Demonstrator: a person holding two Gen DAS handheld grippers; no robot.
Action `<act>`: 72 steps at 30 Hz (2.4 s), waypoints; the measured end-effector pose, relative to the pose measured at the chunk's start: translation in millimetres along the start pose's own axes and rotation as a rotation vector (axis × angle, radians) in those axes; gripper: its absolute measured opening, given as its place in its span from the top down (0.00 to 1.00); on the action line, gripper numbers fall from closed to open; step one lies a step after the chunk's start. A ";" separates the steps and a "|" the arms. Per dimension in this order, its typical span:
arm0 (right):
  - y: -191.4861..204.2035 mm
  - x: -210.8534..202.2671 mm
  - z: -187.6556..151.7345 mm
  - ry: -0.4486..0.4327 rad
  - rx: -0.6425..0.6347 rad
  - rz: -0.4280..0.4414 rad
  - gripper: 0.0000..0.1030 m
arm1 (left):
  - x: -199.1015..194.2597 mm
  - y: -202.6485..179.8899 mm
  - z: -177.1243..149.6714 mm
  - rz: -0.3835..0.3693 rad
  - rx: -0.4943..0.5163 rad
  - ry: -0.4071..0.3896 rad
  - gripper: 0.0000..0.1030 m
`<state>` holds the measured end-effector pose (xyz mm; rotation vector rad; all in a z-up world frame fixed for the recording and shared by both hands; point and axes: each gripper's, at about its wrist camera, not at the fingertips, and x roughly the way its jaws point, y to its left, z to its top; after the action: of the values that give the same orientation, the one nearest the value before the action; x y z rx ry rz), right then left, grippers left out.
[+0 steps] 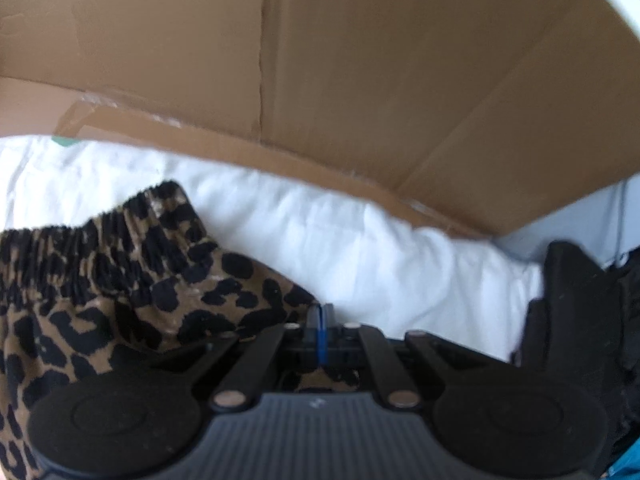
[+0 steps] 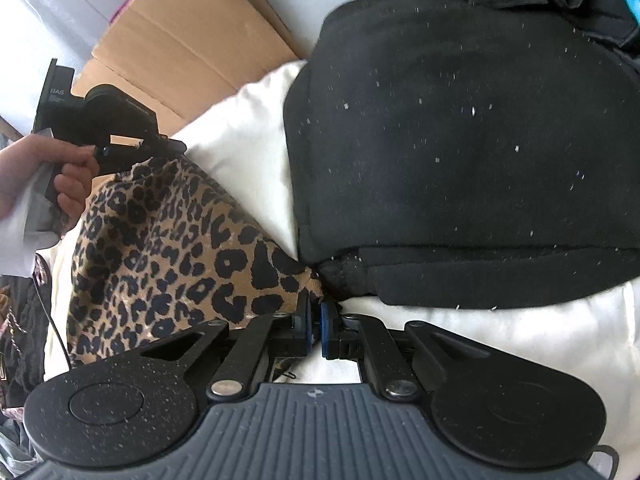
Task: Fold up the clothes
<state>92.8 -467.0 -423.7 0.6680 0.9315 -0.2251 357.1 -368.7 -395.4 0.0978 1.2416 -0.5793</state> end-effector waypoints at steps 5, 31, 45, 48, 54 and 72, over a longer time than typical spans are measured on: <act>-0.4 -8.3 3.3 0.013 0.010 -0.015 0.78 | -6.4 2.9 4.2 -0.030 0.037 0.024 0.91; 58.4 -21.9 34.1 -0.095 -0.149 0.057 0.72 | -84.3 85.0 45.6 0.046 0.325 -0.044 0.45; 90.3 10.1 40.6 -0.050 -0.253 0.084 0.72 | -43.5 76.9 33.2 0.057 0.434 -0.047 0.35; 93.2 17.2 39.2 -0.035 -0.272 0.078 0.72 | -34.3 73.7 32.8 0.048 0.432 -0.061 0.41; 99.6 28.4 37.7 -0.016 -0.306 0.068 0.72 | -20.3 67.2 31.2 0.055 0.463 -0.071 0.47; 119.5 67.6 50.4 -0.051 -0.393 -0.018 0.74 | -45.9 72.7 34.2 0.045 0.464 -0.090 0.48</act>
<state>220.6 -398.5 -405.2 0.2897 0.9009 -0.0703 411.2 -302.9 -359.2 0.4815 0.9974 -0.8158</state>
